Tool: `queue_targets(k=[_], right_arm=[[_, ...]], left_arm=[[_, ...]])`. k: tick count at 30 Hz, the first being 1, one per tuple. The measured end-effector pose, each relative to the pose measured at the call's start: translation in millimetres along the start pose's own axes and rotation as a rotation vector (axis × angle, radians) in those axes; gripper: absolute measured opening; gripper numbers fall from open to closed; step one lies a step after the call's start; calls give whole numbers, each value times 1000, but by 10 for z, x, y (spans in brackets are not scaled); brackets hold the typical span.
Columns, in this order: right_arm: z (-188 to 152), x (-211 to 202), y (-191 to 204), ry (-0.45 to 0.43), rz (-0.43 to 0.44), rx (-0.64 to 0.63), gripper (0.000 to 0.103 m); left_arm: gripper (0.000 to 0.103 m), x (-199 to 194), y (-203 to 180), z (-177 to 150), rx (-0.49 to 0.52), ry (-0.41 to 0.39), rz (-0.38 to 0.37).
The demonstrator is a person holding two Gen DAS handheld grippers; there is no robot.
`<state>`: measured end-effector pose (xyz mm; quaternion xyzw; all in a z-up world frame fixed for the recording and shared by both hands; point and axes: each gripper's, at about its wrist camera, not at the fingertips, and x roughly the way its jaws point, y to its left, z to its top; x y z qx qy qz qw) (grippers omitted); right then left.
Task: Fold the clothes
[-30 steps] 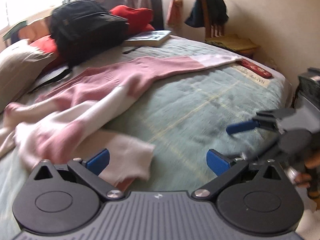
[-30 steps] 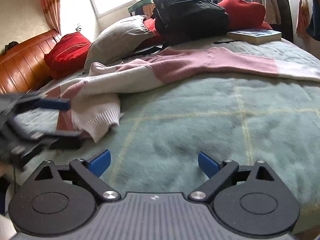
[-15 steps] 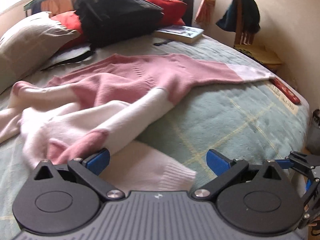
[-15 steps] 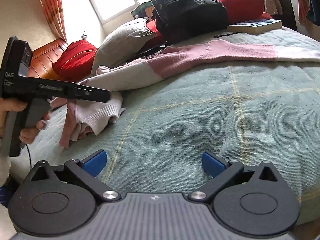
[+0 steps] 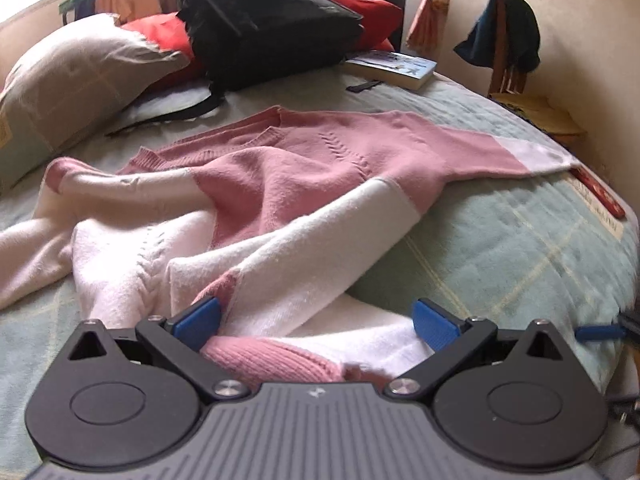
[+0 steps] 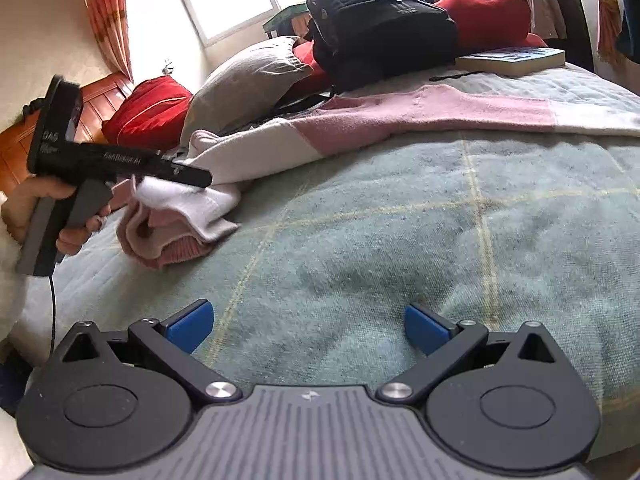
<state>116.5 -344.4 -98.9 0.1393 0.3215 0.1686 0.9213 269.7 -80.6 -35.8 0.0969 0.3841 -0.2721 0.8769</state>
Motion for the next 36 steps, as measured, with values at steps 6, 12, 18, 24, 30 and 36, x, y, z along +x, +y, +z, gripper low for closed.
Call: queue_targets(k=[6,12,18,24,30,36], right_arm=[[265,141,141,-7,168,-22,103],[603,535,286,6,302,-30,92],[771,1148,271,99,327,94,61],[791,1514,327,148,329,176,30],[743,1111,447,88,294,162,18],[720,527,489,15,266,127,17]], left_arm=[[102,-361,-99,-156,-3,-43,20],[102,-653,-95,-316,-48,-78,134],[102,-850,26,-486,-97,-116,181],[102,-909,110,-585,-116,-116,212],[102,-983,138,-644,-141,-140,200],[102,-1111,82,-704,-150,-166,206]])
